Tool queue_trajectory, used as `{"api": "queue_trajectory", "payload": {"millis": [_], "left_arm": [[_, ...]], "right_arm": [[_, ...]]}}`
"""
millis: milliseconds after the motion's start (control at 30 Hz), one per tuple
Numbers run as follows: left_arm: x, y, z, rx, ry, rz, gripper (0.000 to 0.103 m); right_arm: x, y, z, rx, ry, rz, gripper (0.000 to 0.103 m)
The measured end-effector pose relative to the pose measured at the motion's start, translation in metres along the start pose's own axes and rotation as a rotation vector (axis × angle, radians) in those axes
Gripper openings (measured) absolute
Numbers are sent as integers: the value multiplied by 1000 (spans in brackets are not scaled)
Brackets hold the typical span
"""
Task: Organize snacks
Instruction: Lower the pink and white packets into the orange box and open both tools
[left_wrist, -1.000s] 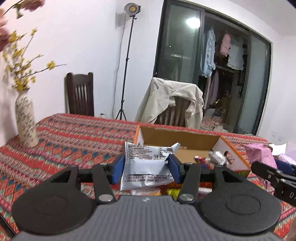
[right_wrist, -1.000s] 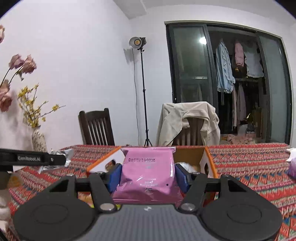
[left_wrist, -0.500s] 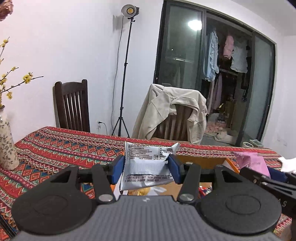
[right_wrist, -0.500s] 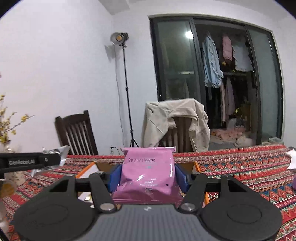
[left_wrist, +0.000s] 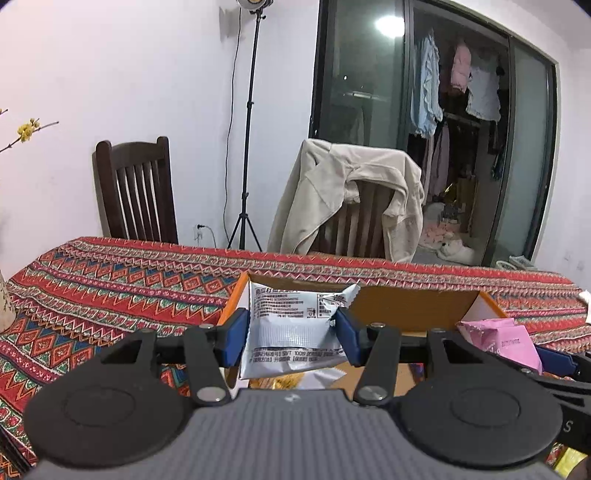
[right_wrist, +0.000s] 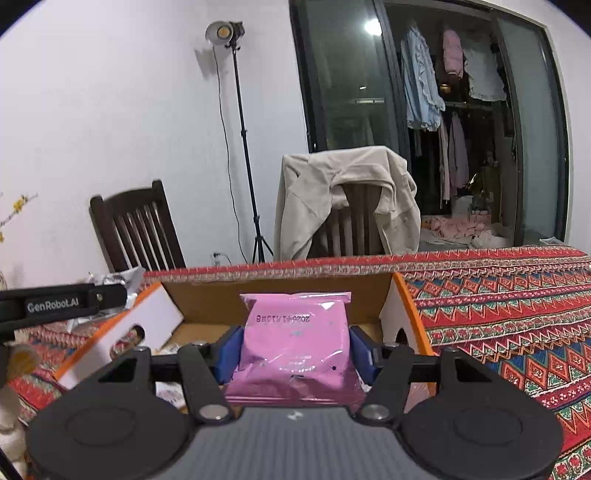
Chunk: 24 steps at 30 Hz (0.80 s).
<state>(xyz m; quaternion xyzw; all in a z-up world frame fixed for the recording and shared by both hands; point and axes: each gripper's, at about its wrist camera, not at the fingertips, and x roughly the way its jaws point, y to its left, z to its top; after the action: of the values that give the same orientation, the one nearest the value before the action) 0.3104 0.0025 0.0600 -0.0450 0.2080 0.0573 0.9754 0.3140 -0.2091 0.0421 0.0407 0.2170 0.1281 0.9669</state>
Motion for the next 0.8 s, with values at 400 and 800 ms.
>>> {"api": "queue_trajectory", "payload": {"millis": [400,800], "left_arm": [[0,9,-7,-37,22,-12,103],[-38,7,13,-53,-22,-46,103]], "right_arm": [[-1,-8,-8,31,29,31,103],[-31,-12,2,62,16,34,103]]}}
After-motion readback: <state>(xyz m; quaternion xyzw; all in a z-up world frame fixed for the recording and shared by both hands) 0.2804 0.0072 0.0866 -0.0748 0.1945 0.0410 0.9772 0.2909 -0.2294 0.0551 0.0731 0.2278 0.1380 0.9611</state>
